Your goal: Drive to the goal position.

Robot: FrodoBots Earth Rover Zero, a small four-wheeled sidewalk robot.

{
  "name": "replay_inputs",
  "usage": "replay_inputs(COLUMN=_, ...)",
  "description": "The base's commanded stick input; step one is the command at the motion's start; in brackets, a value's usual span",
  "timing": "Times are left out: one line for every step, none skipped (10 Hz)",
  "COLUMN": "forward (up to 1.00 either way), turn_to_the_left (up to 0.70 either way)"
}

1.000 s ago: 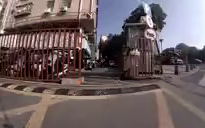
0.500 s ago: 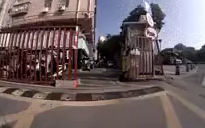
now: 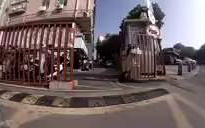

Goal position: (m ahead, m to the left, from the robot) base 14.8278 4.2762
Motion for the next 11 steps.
replay_inputs(forward=0.45, turn_to_the_left=0.0)
replay_inputs(forward=0.45, turn_to_the_left=0.0)
replay_inputs(forward=0.45, turn_to_the_left=0.0)
replay_inputs(forward=0.45, turn_to_the_left=0.0)
replay_inputs(forward=0.45, turn_to_the_left=0.0)
replay_inputs(forward=0.45, turn_to_the_left=0.0)
replay_inputs(forward=0.45, turn_to_the_left=0.0)
replay_inputs(forward=0.45, turn_to_the_left=0.0)
replay_inputs(forward=0.45, turn_to_the_left=0.0)
replay_inputs(forward=0.45, turn_to_the_left=0.0)
replay_inputs(forward=0.45, turn_to_the_left=0.0)
